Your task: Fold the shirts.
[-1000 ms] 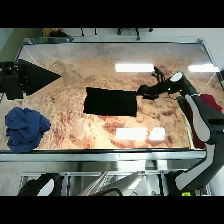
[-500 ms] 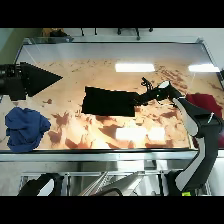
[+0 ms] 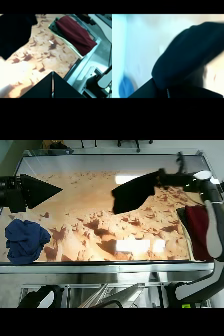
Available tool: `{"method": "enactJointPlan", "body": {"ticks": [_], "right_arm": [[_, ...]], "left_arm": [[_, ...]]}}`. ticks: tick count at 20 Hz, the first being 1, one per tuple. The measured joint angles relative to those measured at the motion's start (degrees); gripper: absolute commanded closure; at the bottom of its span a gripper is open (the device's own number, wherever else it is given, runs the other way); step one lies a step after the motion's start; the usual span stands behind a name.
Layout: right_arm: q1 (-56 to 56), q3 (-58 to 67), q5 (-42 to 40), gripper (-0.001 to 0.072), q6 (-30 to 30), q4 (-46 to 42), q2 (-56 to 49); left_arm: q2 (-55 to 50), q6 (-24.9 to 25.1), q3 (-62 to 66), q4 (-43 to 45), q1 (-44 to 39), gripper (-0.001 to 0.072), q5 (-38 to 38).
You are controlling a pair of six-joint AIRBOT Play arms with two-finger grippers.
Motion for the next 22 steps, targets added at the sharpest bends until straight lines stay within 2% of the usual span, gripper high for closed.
{"method": "enactJointPlan", "body": {"ticks": [4, 7, 11, 18, 22], "right_arm": [[-12.15, 1.11, -3.63, 0.0689, 9.62, 0.42, 6.01], [-23.02, 1.33, -2.21, 0.0689, 15.89, -0.48, 8.96], [-36.61, 1.44, 8.85, 0.0689, 21.00, -1.79, 10.45], [-50.97, 1.49, 28.96, 0.0689, 26.53, -2.62, 12.15], [-55.08, 1.16, 37.66, 0.0688, 27.80, -10.64, 14.32]], "left_arm": [[-0.02, 0.00, 0.00, 0.00, 0.00, 0.0692, -0.52], [0.00, 0.00, 0.00, 0.00, 0.00, 0.0691, -1.95], [0.00, 0.00, 0.00, -0.02, 0.00, 0.0691, -3.10], [0.00, 0.00, 0.00, -0.04, 0.00, 0.0691, -3.32], [0.00, 0.00, 0.00, -0.07, 0.00, 0.0692, -3.34]]}}
